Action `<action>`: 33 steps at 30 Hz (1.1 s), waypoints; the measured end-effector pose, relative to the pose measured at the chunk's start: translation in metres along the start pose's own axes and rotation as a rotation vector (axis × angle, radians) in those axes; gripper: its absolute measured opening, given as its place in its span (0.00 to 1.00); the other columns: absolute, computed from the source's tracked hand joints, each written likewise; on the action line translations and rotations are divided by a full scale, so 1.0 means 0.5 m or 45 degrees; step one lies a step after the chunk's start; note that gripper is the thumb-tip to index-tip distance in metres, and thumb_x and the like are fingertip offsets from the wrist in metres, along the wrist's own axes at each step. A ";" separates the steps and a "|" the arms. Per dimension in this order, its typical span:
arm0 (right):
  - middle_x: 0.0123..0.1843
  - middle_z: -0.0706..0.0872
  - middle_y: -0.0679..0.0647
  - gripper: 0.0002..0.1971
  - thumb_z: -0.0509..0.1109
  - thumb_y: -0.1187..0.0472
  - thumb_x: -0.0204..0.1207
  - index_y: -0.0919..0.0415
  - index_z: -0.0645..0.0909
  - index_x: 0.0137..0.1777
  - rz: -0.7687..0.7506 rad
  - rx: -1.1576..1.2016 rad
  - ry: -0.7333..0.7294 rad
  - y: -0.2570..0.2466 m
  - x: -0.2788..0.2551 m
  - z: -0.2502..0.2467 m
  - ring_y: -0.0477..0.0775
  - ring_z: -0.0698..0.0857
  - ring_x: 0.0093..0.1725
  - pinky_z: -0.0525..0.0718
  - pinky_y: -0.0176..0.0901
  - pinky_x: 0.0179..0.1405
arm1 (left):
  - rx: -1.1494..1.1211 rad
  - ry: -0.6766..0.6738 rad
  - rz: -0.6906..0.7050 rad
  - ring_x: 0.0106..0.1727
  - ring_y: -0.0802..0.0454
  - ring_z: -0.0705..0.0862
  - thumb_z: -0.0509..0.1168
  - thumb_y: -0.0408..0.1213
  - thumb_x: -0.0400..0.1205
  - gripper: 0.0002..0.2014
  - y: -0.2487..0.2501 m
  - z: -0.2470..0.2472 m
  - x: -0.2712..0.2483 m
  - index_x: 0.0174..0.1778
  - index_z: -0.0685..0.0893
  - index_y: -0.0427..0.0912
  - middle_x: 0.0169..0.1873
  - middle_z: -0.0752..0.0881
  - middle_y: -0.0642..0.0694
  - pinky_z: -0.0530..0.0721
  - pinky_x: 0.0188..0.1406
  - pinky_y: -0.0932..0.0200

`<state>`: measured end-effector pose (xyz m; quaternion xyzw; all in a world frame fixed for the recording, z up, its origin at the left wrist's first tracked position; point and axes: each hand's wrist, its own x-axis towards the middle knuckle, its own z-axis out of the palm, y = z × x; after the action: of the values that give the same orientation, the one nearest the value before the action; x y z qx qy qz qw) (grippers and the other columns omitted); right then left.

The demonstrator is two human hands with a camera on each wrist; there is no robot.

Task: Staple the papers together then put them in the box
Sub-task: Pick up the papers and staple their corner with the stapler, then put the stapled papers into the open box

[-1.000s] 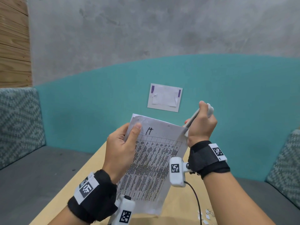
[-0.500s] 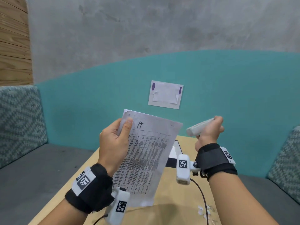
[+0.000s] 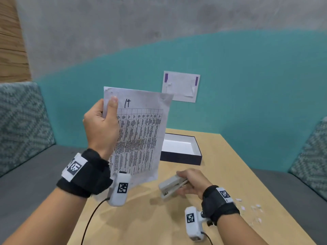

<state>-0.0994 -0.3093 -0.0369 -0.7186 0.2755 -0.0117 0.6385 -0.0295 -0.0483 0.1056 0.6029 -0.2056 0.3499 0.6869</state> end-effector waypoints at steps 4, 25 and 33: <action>0.43 0.88 0.66 0.14 0.77 0.55 0.78 0.64 0.81 0.54 0.055 -0.043 -0.134 0.042 -0.001 0.022 0.66 0.90 0.39 0.93 0.59 0.44 | 0.003 0.000 0.034 0.32 0.48 0.66 0.63 0.50 0.89 0.30 -0.007 -0.003 0.004 0.36 0.74 0.23 0.30 0.70 0.41 0.66 0.31 0.53; 0.55 0.89 0.60 0.35 0.64 0.25 0.74 0.56 0.81 0.63 -0.161 0.134 -0.372 -0.037 -0.112 0.126 0.60 0.88 0.47 0.91 0.54 0.44 | -0.521 0.243 -0.181 0.26 0.64 0.65 0.64 0.40 0.90 0.21 0.103 0.079 0.077 0.29 0.73 0.50 0.21 0.68 0.62 0.69 0.30 0.66; 0.34 0.82 0.60 0.13 0.68 0.58 0.85 0.69 0.83 0.60 -0.535 0.901 -0.235 -0.109 -0.167 0.131 0.53 0.81 0.31 0.86 0.51 0.35 | -0.766 0.321 -0.341 0.40 0.49 0.74 0.68 0.48 0.83 0.15 0.167 0.096 0.136 0.32 0.77 0.49 0.37 0.75 0.44 0.77 0.41 0.53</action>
<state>-0.1254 -0.2137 0.0292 -0.4934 0.0436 -0.1711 0.8517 -0.0379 -0.0767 0.2197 0.3475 -0.1321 0.2520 0.8935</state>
